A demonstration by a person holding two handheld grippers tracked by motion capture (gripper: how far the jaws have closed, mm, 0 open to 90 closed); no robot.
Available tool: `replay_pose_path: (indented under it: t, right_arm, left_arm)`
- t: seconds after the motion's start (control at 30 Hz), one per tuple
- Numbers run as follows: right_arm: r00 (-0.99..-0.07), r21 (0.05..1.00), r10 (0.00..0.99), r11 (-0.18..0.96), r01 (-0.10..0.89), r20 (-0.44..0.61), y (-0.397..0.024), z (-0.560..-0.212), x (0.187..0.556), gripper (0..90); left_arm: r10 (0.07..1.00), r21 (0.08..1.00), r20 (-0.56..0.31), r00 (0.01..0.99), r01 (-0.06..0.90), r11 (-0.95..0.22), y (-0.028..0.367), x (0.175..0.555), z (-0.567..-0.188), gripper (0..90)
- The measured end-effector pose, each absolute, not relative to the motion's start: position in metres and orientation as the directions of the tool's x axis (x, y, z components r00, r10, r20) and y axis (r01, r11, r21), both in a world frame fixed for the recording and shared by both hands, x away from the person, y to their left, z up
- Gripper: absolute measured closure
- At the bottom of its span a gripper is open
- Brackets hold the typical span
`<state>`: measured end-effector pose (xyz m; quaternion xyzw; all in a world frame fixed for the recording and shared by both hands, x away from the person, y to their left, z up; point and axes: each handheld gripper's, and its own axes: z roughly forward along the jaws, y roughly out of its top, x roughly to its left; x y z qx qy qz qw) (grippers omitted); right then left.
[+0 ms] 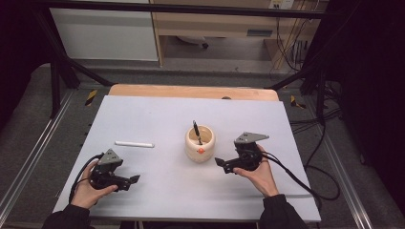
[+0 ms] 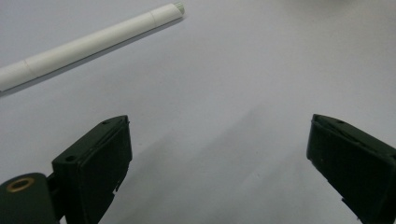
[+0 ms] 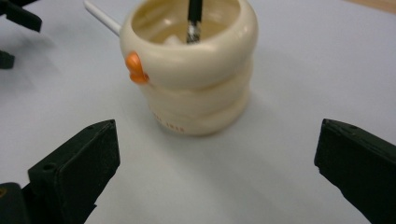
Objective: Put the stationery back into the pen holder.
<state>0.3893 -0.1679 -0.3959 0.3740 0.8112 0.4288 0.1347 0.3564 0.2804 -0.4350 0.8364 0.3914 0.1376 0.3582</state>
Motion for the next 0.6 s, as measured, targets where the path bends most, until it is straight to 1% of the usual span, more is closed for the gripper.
replay_pose_path:
  t: [0.13,0.33,0.43,0.6]
  right_arm:
    - [-0.667,0.781,0.738,0.356,0.514,0.102,-0.181,-0.406,0.382,1.2]
    - [-0.650,0.768,0.754,0.359,0.530,0.096,-0.199,-0.418,0.370,1.5]
    - [-0.637,0.765,0.764,0.350,0.541,0.102,-0.207,-0.424,0.365,1.4]
    - [-0.618,0.761,0.780,0.338,0.555,0.104,-0.218,-0.429,0.360,1.6]
  left_arm:
    - [0.751,0.711,-0.048,0.659,0.550,-0.438,0.282,0.360,-0.429,9.2]
    - [0.762,0.712,-0.027,0.647,0.548,-0.440,0.283,0.373,-0.417,19.1]
    - [0.783,0.706,-0.031,0.621,0.568,-0.423,0.285,0.386,-0.411,25.3]
    - [0.819,0.700,-0.016,0.574,0.591,-0.400,0.288,0.408,-0.403,44.1]
